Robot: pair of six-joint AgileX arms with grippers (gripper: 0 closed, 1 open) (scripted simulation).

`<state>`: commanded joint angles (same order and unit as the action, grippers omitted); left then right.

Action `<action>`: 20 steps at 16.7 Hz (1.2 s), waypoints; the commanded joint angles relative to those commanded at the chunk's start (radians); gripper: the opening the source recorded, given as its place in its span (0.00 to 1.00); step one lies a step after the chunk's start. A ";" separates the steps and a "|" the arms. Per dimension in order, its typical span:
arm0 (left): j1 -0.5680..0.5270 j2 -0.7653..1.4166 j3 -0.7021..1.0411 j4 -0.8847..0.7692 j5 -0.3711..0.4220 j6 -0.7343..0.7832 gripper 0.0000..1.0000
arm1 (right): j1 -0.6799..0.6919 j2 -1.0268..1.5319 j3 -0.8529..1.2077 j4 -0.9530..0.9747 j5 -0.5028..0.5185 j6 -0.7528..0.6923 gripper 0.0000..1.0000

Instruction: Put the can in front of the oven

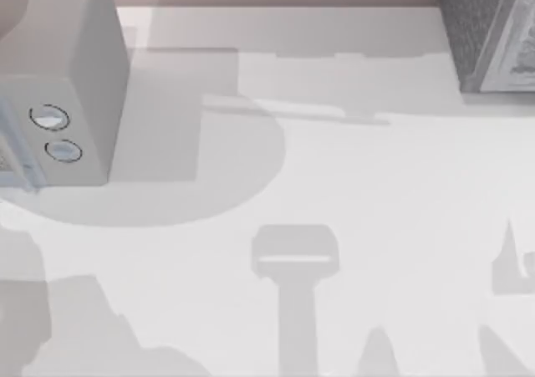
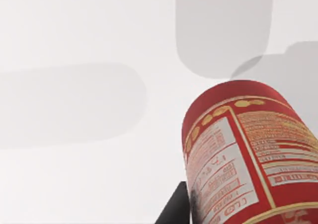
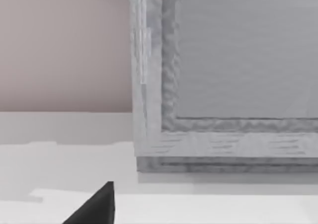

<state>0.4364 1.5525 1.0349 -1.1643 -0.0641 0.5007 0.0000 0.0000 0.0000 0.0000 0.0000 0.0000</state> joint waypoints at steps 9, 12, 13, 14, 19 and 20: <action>0.100 -0.027 0.022 0.061 0.056 0.059 0.00 | 0.000 0.000 0.000 0.000 0.000 0.000 1.00; 0.101 -0.026 0.013 0.074 0.057 0.059 0.00 | 0.000 0.000 0.000 0.000 0.000 0.000 1.00; 0.102 -0.026 0.009 0.080 0.057 0.059 0.00 | 0.000 0.000 0.000 0.000 0.000 0.000 1.00; 0.102 -0.025 0.005 0.085 0.058 0.059 0.00 | 0.000 0.000 0.000 0.000 0.000 0.000 1.00; 0.104 -0.024 -0.002 0.096 0.059 0.059 0.00 | 0.000 0.000 0.000 0.000 0.000 0.000 1.00; 0.104 -0.024 -0.002 0.096 0.059 0.059 0.08 | 0.000 0.000 0.000 0.000 0.000 0.000 1.00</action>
<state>0.5402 1.5285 1.0329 -1.0685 -0.0051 0.5597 0.0000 0.0000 0.0000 0.0000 0.0000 0.0000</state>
